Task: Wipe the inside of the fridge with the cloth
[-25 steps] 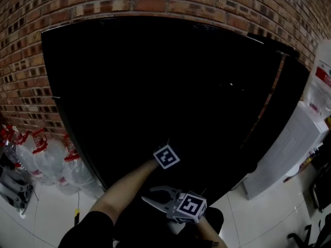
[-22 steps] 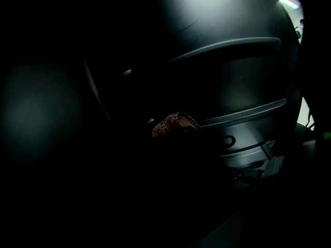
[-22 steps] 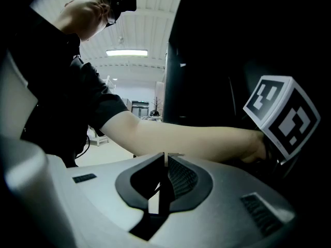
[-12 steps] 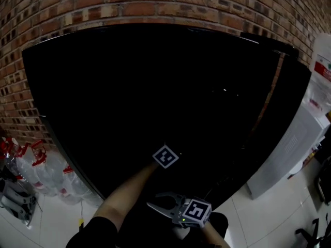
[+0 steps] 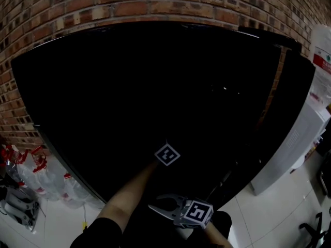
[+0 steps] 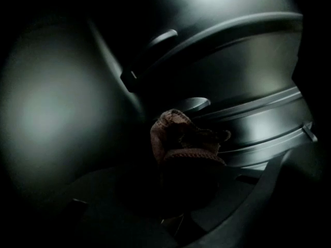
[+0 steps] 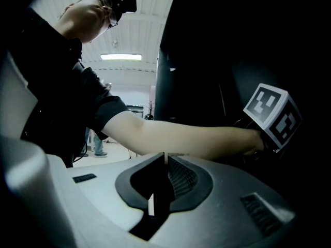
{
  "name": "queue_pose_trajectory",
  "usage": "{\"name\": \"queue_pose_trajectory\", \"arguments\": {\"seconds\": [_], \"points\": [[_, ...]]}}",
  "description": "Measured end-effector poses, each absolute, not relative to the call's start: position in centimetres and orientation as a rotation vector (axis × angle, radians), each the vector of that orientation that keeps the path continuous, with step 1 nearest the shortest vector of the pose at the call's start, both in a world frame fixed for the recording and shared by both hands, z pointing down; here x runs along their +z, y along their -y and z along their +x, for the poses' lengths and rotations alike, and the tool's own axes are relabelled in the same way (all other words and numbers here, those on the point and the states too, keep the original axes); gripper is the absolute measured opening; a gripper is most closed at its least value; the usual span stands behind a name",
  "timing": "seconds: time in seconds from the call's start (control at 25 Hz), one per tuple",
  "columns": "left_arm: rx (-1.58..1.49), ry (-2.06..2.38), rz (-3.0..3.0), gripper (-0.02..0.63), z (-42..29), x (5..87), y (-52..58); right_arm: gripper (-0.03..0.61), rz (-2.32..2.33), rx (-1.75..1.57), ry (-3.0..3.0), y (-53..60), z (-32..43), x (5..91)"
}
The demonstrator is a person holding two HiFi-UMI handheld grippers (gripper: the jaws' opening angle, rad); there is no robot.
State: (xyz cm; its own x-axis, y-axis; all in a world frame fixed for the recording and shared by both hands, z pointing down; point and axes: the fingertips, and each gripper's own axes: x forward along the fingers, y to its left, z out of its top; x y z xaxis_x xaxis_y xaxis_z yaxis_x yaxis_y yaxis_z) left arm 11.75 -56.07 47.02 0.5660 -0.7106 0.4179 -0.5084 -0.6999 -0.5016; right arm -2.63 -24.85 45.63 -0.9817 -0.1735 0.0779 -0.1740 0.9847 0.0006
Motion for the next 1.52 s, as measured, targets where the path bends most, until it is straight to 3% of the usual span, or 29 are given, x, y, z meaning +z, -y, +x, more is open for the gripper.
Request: {"name": "queue_pose_trajectory", "arguments": {"seconds": [0.2,0.44,0.88,1.24,1.52], "points": [[-0.764,-1.105,-2.525,0.057,10.2,46.2,55.3,0.026,0.326,-0.007,3.053,24.1,-1.5,45.2],[-0.337,-1.362,-2.698,0.057,6.2,42.6,50.7,0.026,0.393,-0.023,3.129,23.2,1.0,42.4],[-0.034,-1.208,-2.739,0.057,4.7,38.0,36.0,0.026,0.505,-0.176,3.232,17.9,4.6,38.4],[0.35,-1.179,-2.778,0.057,-3.3,36.9,22.5,0.026,0.822,-0.073,3.29,17.3,11.4,37.9],[0.37,-1.428,-2.593,0.057,-9.3,38.0,16.6,0.006,0.895,-0.167,3.247,16.9,10.1,38.8]]}}
